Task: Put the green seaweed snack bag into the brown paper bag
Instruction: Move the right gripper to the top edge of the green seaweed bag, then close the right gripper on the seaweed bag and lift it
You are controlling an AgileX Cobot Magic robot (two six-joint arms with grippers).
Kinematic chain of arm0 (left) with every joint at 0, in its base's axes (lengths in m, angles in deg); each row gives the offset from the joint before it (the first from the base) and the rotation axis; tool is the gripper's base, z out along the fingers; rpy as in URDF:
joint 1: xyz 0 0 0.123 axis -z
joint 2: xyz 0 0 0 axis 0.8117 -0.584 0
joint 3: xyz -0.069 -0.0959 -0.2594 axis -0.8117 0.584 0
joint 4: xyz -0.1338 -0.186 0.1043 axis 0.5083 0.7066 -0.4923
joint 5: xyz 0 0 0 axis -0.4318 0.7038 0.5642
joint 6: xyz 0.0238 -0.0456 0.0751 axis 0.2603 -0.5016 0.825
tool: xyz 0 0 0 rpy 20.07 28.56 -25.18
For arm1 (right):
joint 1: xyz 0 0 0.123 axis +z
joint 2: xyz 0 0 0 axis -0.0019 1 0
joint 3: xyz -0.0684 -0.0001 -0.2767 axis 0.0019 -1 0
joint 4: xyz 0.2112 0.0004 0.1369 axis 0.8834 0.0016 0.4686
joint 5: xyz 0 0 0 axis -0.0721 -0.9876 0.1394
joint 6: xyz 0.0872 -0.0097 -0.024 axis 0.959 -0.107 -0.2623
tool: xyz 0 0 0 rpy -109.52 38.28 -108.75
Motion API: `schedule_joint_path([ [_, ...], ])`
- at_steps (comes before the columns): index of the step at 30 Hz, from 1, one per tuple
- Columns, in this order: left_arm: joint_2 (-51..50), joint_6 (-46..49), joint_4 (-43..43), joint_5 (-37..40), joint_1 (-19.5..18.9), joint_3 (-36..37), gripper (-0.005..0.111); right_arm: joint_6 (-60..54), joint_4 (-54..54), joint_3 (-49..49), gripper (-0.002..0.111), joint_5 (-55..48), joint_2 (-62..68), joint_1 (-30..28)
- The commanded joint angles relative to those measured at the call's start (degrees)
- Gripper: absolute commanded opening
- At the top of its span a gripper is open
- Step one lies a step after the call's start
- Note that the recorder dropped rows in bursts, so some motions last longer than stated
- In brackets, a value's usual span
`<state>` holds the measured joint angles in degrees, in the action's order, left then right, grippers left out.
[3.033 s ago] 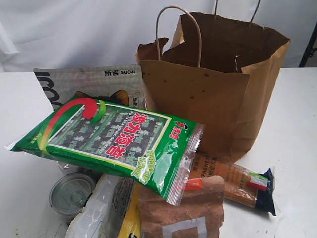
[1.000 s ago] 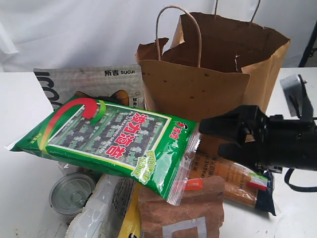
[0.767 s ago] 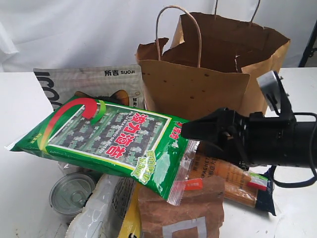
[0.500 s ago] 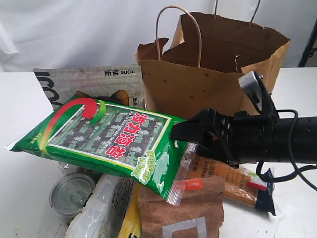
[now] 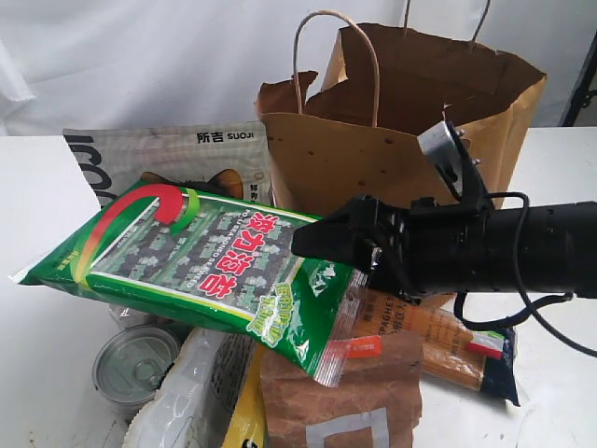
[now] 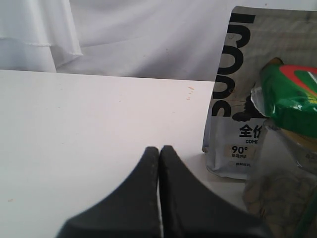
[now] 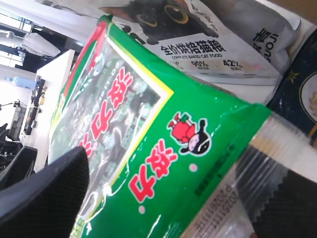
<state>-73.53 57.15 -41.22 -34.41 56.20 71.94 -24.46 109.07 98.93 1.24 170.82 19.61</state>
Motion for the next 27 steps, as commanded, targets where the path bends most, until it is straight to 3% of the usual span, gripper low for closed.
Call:
schedule_joint_path([
  [1,0.24,-0.1,0.0,-0.54,0.31,0.27,0.001,-1.06,-0.05,1.18,0.072,2.65,-0.12,2.34],
  [8,0.24,-0.1,0.0,-0.54,0.31,0.27,0.001,-0.1,-0.05,2.0,0.066,5.08,-0.12,2.63],
  [10,0.24,-0.1,0.0,-0.54,0.31,0.27,0.001,0.02,-0.05,2.0,0.054,5.72,-0.12,2.63],
  [12,0.24,-0.1,0.0,-0.54,0.31,0.27,0.001,0.07,-0.05,2.0,0.034,6.57,-0.12,2.63],
  [13,0.24,-0.1,0.0,-0.54,0.31,0.27,0.001,-0.09,-0.05,2.0,0.018,6.8,-0.12,2.63],
  [15,0.24,-0.1,0.0,-0.54,0.31,0.27,0.001,-1.05,-0.05,2.0,0.0,6.91,-0.12,2.63],
  [27,0.24,-0.1,0.0,-0.54,0.31,0.27,0.001,-4.28,-0.05,2.0,0.0,4.0,-3.06,2.63],
])
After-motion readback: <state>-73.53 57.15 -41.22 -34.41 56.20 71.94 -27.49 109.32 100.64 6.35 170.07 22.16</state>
